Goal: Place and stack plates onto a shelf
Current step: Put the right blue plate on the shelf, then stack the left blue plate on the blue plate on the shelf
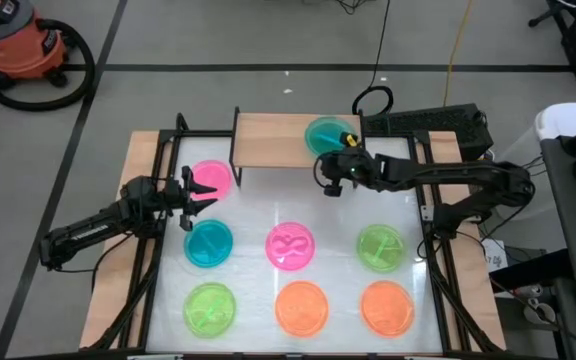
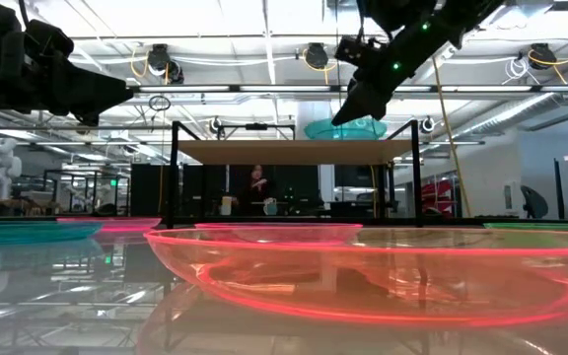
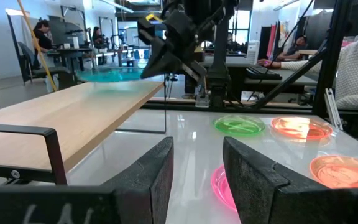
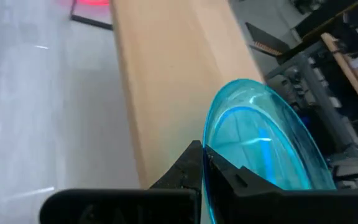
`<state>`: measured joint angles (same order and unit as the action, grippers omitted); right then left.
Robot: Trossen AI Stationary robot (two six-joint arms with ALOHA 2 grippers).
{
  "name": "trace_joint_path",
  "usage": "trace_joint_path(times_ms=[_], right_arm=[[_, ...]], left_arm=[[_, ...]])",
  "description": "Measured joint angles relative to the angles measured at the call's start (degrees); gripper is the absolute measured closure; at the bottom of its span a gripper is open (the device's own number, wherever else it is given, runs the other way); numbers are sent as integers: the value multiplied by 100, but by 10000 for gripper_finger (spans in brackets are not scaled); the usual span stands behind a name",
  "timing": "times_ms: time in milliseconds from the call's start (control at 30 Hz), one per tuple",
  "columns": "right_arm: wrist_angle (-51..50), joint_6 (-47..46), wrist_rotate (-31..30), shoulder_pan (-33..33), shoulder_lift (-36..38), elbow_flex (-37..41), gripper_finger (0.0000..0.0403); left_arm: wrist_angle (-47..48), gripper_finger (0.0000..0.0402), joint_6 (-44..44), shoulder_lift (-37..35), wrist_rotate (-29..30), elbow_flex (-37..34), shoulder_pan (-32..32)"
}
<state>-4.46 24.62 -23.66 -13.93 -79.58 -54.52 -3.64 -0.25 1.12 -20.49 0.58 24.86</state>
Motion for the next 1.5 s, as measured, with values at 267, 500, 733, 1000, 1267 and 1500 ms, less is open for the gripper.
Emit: trace_joint_path(times_ms=[267,500,733,1000,1267,1500], right_arm=[[-5,-89,-15,-74,-189,2,403],[-5,-142,-15,-142,-189,2,391],[-14,-143,-20,-81,-145,2,324],[-49,-420,-30,174,518,2,278],[-484,-900,-7,919,1601,0,279],[-372,-1203,-2,1725,2223,348,279]], left_arm=[[2,256,0,1,-2,0,1],[2,256,0,0,-2,0,2],[0,256,0,0,-2,0,2],[2,256,0,0,0,0,2],[2,256,0,-1,-2,0,2],[-629,256,166,-3,-1,-1,0]])
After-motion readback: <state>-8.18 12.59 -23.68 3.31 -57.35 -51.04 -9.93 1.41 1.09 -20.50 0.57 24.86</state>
